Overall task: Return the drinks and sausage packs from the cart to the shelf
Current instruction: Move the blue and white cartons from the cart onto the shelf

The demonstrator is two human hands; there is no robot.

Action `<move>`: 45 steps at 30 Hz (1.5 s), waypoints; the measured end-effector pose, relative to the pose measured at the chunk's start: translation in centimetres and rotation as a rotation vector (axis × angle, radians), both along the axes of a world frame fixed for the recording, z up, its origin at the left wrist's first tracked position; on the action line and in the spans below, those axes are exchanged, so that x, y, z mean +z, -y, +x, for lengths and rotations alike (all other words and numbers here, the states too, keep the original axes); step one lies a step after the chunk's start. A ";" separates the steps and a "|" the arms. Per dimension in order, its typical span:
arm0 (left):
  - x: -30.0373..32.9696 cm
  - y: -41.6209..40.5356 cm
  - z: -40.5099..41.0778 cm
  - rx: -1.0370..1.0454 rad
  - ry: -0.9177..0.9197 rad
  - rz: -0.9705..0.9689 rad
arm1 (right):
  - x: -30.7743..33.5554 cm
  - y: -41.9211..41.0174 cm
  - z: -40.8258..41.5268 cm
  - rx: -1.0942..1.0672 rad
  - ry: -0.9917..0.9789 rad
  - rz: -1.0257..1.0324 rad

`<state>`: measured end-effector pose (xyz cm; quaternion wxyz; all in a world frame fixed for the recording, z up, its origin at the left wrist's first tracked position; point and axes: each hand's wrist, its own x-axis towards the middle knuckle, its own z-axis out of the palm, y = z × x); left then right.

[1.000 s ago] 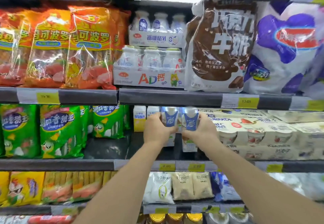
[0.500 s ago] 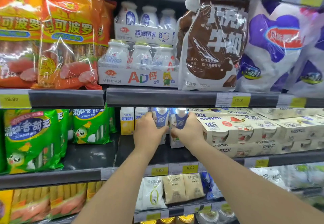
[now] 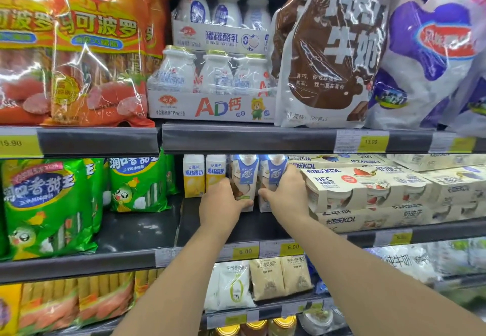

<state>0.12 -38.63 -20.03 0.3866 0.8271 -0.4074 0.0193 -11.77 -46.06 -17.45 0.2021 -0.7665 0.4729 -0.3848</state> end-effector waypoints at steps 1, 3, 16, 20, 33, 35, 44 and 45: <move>0.0 0.0 0.0 -0.001 -0.001 -0.001 | 0.1 0.0 0.1 0.007 0.001 0.004; 0.0 -0.1 0.0 -0.005 -0.004 0.000 | 0.3 0.1 0.3 0.016 -0.004 0.014; 0.8 -1.5 -0.7 -0.102 -0.083 0.047 | 0.6 -1.3 -0.1 0.072 0.000 0.061; 1.0 -2.9 -0.4 -0.118 -0.058 0.111 | 0.7 -2.9 -1.0 0.074 0.061 0.058; 6.9 -5.8 -10.4 -0.353 0.437 0.477 | 1.8 -7.0 -13.4 0.208 -0.405 -0.099; 7.4 -5.2 -14.5 -0.446 0.528 0.481 | 1.7 -6.6 -17.4 0.175 -0.469 -0.092; 4.3 0.6 -36.1 -0.766 0.668 0.618 | -0.7 -5.6 -43.7 -0.126 -0.763 0.085; 3.7 1.1 -38.8 -0.807 0.659 0.626 | -0.9 -5.8 -46.8 -0.165 -0.776 0.104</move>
